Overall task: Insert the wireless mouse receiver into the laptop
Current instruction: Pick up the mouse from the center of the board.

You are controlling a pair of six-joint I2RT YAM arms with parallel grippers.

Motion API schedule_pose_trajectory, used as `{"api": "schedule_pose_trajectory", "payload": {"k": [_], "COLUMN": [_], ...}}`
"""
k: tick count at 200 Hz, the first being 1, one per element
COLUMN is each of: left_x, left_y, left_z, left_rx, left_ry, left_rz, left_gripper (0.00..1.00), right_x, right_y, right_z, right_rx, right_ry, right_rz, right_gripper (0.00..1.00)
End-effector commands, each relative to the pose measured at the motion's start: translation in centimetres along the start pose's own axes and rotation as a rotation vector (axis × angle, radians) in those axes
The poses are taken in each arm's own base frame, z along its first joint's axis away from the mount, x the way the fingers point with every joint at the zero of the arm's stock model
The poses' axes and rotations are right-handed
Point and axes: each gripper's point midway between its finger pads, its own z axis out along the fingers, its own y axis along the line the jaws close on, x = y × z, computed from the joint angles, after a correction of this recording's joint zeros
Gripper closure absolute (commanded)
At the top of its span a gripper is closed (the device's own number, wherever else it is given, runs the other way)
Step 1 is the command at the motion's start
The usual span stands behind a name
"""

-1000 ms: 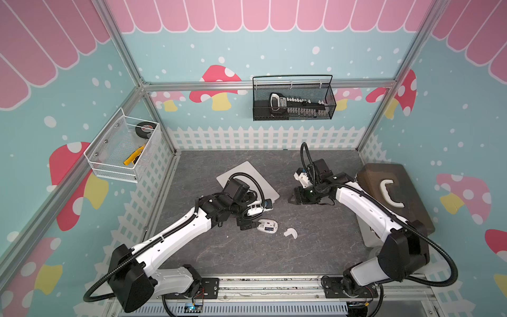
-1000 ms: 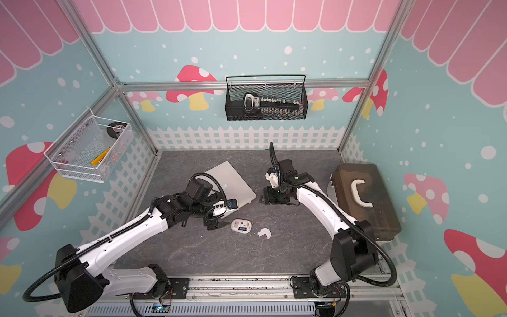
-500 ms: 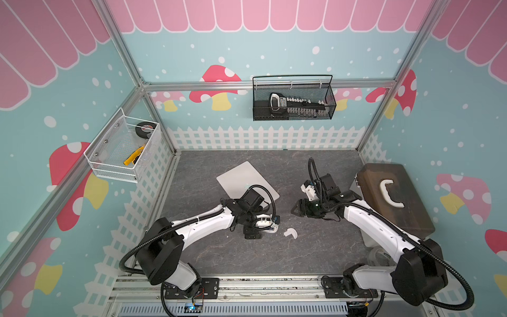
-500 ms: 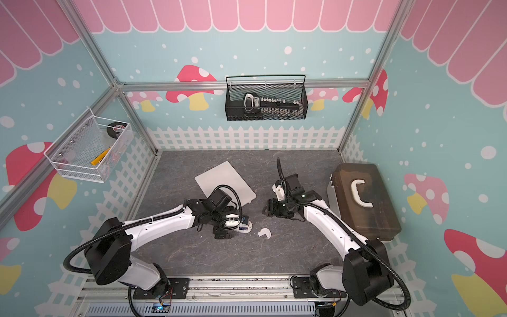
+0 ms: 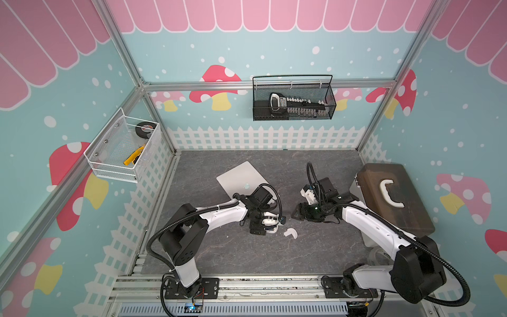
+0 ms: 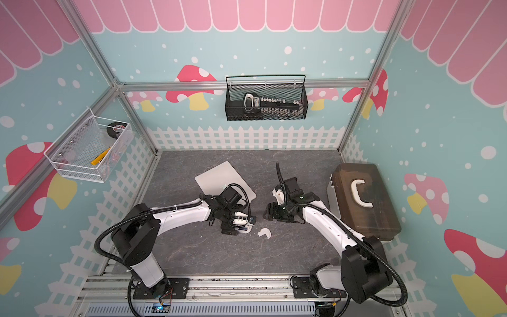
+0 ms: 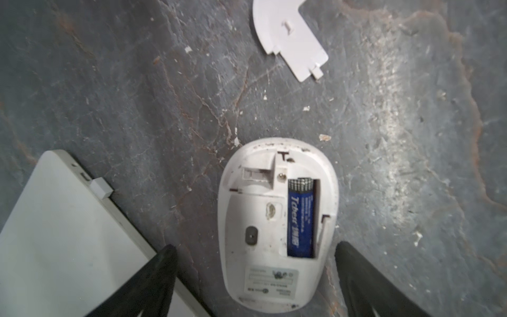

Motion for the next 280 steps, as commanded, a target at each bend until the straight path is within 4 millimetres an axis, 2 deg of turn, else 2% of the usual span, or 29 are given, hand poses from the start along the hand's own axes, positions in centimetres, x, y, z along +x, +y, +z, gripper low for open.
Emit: {"api": "schedule_pose_trajectory", "payload": {"k": [1, 71, 122, 177, 199, 223, 280], "left_x": [0.2, 0.6, 0.6, 0.5, 0.1, -0.8, -3.0], "left_y": [0.0, 0.7, 0.4, -0.9, -1.2, -1.4, -0.7], "left_z": [0.7, 2.2, 2.0, 2.1, 1.4, -0.2, -4.3], "left_rx": [0.019, 0.031, 0.049, 0.08, 0.066, 0.046, -0.023], "left_ry": [0.019, 0.033, 0.027, 0.057, 0.03, -0.026, -0.134], "left_rz": [0.067, 0.0, -0.046, -0.139, -0.182, -0.236, -0.477], "left_gripper": [0.1, 0.18, 0.36, 0.48, 0.52, 0.53, 0.53], "right_x": [0.0, 0.2, 0.0, -0.3, -0.5, -1.2, -2.6], "right_y": [0.0, -0.2, -0.4, -0.7, -0.8, -1.3, -5.6], "right_z": [0.4, 0.7, 0.2, -0.2, -0.4, -1.3, -4.8], "right_rx": [0.004, 0.01, 0.03, 0.054, 0.067, 0.128, 0.454], "right_ry": [0.016, 0.034, 0.017, 0.004, -0.001, -0.029, -0.079], "right_rz": [-0.013, -0.017, -0.017, -0.024, -0.025, -0.014, 0.028], "right_gripper": [0.33, 0.33, 0.33, 0.33, 0.33, 0.35, 0.43]}}
